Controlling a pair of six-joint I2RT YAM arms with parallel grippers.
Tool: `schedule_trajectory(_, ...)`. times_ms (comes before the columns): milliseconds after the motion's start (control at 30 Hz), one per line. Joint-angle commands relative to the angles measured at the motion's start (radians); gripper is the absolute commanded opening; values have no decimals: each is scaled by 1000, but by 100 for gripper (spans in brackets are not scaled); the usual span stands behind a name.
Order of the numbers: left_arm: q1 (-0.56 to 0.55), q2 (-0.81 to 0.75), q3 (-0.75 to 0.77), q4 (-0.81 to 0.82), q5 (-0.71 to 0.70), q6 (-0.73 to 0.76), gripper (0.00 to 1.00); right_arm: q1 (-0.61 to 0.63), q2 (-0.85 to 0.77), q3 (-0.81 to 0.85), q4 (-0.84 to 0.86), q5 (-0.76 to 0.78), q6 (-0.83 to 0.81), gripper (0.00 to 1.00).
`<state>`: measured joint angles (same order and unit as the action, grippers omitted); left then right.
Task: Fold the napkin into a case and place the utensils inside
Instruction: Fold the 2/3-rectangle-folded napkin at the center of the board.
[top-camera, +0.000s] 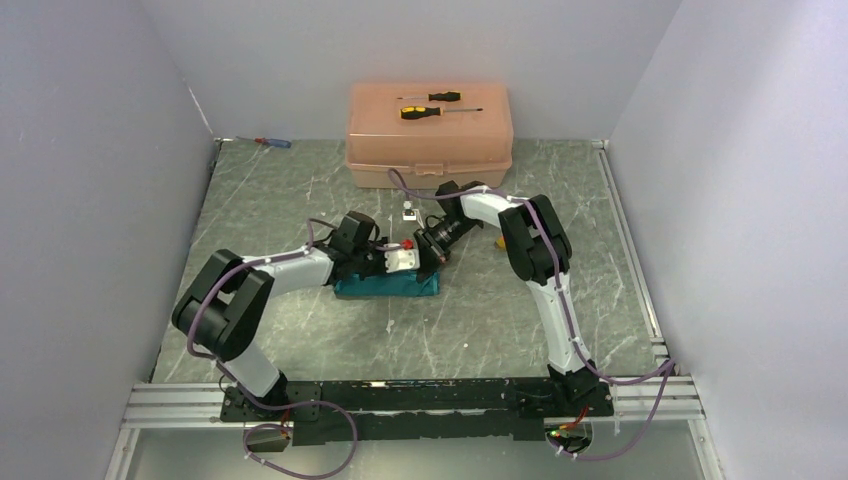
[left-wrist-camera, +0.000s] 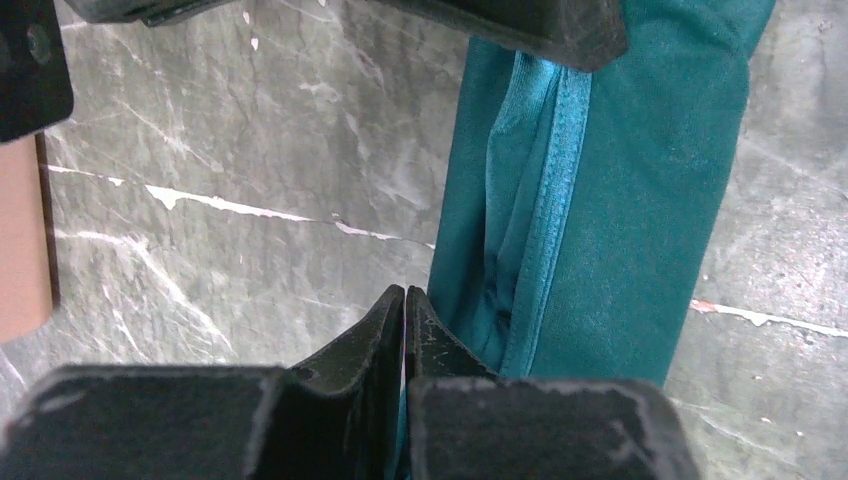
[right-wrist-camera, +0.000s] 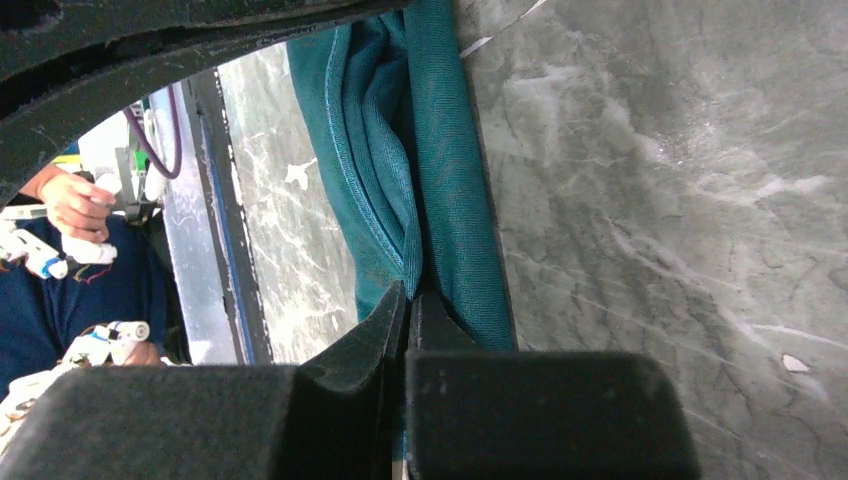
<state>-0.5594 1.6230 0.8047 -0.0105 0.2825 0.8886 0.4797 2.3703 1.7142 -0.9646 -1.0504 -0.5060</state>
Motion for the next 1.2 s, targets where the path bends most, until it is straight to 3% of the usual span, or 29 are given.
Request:
schedule_trajectory(0,-2,22,42,32,38,31,9,7,-53,-29,102,40,25,0)
schedule_trajectory(467,-29,66,71,-28,170,129,7,19,-82,-19,123,30,47,0)
schedule_trajectory(1167,-55,64,16,-78,240,270,3,33,-42,104,-17,15,-35,0)
